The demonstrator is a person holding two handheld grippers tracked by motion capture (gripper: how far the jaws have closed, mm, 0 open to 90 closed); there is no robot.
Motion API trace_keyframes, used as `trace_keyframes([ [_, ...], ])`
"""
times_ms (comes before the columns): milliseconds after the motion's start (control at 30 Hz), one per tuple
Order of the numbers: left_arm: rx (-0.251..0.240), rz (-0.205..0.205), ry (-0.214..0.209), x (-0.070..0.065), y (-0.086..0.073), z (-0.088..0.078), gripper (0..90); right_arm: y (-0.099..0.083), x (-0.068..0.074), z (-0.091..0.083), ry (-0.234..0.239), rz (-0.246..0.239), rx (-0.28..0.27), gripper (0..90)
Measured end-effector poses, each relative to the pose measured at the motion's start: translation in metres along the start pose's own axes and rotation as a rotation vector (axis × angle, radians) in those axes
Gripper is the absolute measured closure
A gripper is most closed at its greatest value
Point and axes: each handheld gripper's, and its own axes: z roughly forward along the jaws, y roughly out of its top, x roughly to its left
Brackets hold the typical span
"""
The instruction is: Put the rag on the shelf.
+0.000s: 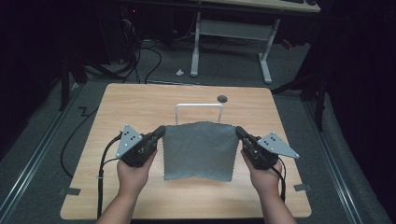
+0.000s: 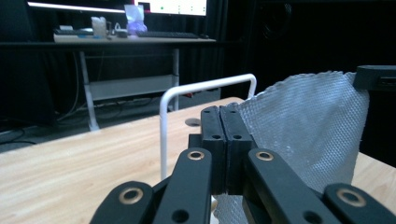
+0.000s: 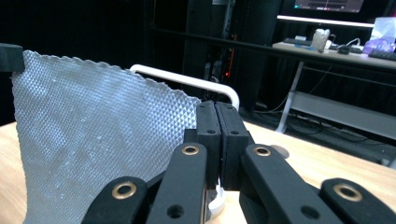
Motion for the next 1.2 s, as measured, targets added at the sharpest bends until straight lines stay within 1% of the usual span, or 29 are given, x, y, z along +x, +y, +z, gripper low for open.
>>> trace_keyframes([
  [67,-0.008,0.006,0.006,0.002,0.004,0.0,89.7,0.005,-0.002,-0.001,-0.011,0.002,-0.015,90.0],
  [100,-0.011,0.011,0.006,0.002,0.007,0.001,89.7,0.007,-0.003,-0.001,-0.009,0.005,-0.019,90.0],
  [167,-0.009,0.018,0.005,0.003,0.01,0.002,89.8,0.008,-0.004,0.0,-0.009,0.004,-0.02,90.0],
  [200,-0.007,0.028,0.006,0.003,0.012,0.002,89.8,0.01,-0.004,0.0,-0.01,0.006,-0.016,90.0],
  [300,-0.015,0.046,0.012,0.005,0.017,0.003,89.8,0.016,-0.006,0.002,-0.015,-0.009,-0.022,90.0],
  [433,-0.02,0.072,0.024,0.008,0.025,0.008,89.8,0.022,-0.007,0.004,-0.021,-0.015,-0.034,90.0],
  [567,-0.03,0.085,0.032,0.011,0.034,0.014,89.8,0.029,-0.009,0.007,-0.028,-0.018,-0.047,90.0],
  [633,-0.032,0.095,0.036,0.014,0.038,0.018,89.8,0.032,-0.01,0.008,-0.031,-0.011,-0.053,90.0],
  [667,-0.034,0.099,0.038,0.015,0.04,0.019,89.8,0.035,-0.011,0.009,-0.033,-0.018,-0.058,90.0],
  [733,-0.043,0.101,0.042,0.016,0.043,0.022,89.8,0.04,-0.012,0.013,-0.038,-0.015,-0.068,90.0],
  [767,-0.047,0.103,0.043,0.017,0.044,0.023,89.8,0.04,-0.012,0.013,-0.038,-0.015,-0.068,90.0],
  [800,-0.054,0.111,0.046,0.018,0.046,0.025,89.8,0.042,-0.013,0.013,-0.04,-0.013,-0.071,90.0],
  [900,-0.044,0.106,0.053,0.024,0.053,0.033,89.8,0.048,-0.017,0.02,-0.046,-0.004,-0.084,90.0],
  [933,-0.048,0.108,0.058,0.025,0.055,0.035,89.8,0.049,-0.019,0.022,-0.047,0.001,-0.085,90.0],
  [967,-0.047,0.113,0.063,0.026,0.057,0.037,89.8,0.053,-0.02,0.027,-0.056,-0.003,-0.09,90.0],
  [1000,-0.044,0.12,0.069,0.027,0.06,0.04,89.8,0.053,-0.02,0.027,-0.056,-0.003,-0.09,90.0],
  [1067,-0.052,0.124,0.071,0.03,0.066,0.044,89.8,0.059,-0.025,0.034,-0.062,0.009,-0.091,90.0],
  [1100,-0.046,0.127,0.072,0.032,0.069,0.046,89.8,0.059,-0.025,0.034,-0.062,0.009,-0.091,90.0],
  [1167,-0.051,0.138,0.074,0.035,0.075,0.048,89.8,0.063,-0.029,0.04,-0.057,0.027,-0.092,90.0],
  [1200,-0.047,0.148,0.079,0.036,0.078,0.05,89.8,0.065,-0.031,0.042,-0.057,0.025,-0.087,90.0],
])
